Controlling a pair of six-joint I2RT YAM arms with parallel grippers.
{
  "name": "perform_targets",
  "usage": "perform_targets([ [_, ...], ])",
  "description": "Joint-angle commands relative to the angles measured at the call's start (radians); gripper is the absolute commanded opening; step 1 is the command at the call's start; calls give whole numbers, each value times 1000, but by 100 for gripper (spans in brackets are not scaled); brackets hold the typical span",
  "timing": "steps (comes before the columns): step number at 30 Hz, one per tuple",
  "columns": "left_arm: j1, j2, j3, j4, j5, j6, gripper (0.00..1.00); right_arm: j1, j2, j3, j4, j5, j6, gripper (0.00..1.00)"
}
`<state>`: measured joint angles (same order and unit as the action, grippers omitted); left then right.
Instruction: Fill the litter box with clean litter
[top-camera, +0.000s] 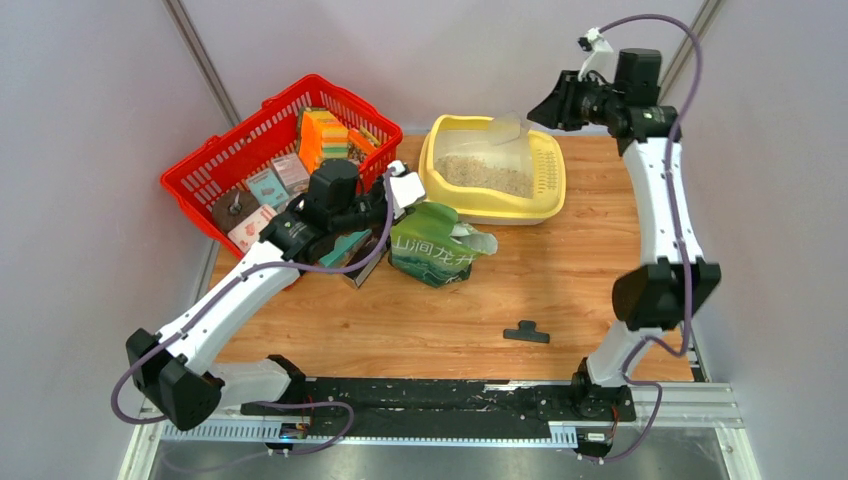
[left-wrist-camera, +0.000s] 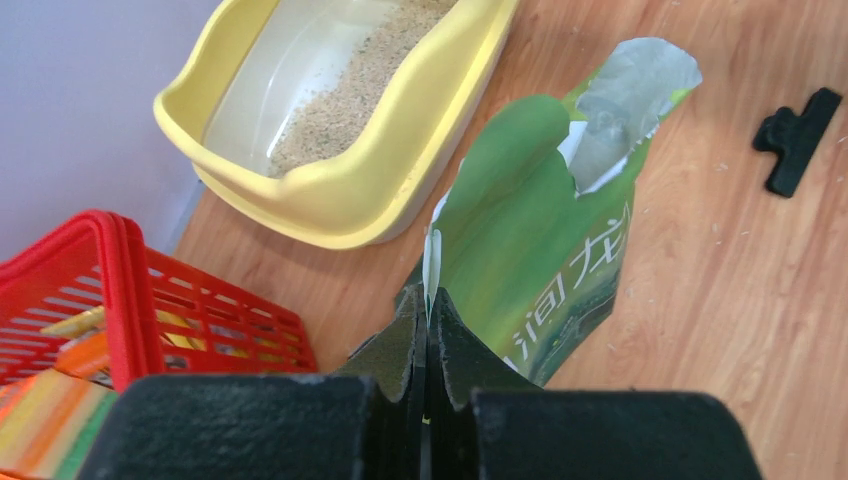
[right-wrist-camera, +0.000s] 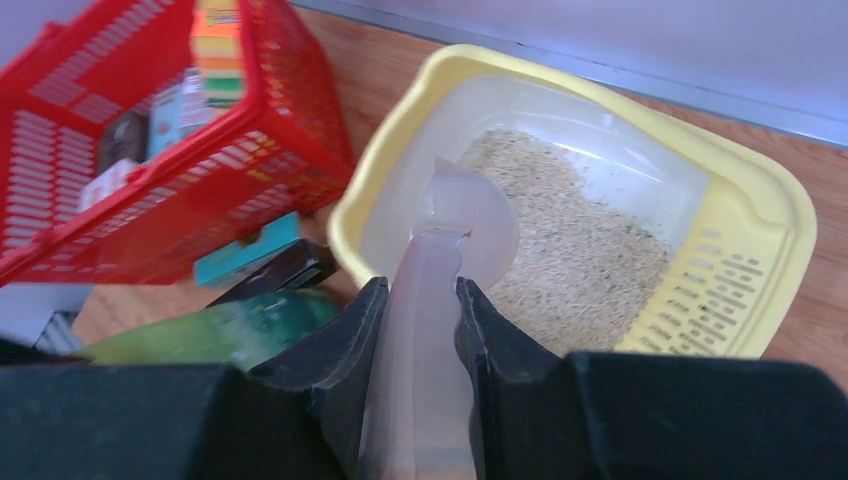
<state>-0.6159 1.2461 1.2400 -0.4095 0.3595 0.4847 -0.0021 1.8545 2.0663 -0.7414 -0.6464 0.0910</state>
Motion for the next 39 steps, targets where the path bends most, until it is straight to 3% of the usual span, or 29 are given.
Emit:
perform_targets([
  [1, -5, -118, -60, 119, 29, -164, 0, -12, -213, -77, -111, -180, -33, 0],
  [4, -4, -165, -109, 158, 33, -222, 0, -6, -302, -133, -243, -289, -68, 0],
  [9, -5, -206, -145, 205, 19, -290, 0, -3, -458, -282, -375, -329, -148, 0],
  [14, -5, -217, -149, 227, 10, -336, 0, 62, -521, -291, -565, -322, -299, 0],
  [20, -5, -215, -165, 248, 9, -339, 0, 97, -538, -246, -679, -279, -398, 0],
  [27, -5, -201, -163, 271, 15, -316, 0, 168, -554, -258, -638, -116, -433, 0],
  [39, -5, -195, -142, 242, 22, -313, 0, 309, -460, -259, -492, 34, -418, 0],
])
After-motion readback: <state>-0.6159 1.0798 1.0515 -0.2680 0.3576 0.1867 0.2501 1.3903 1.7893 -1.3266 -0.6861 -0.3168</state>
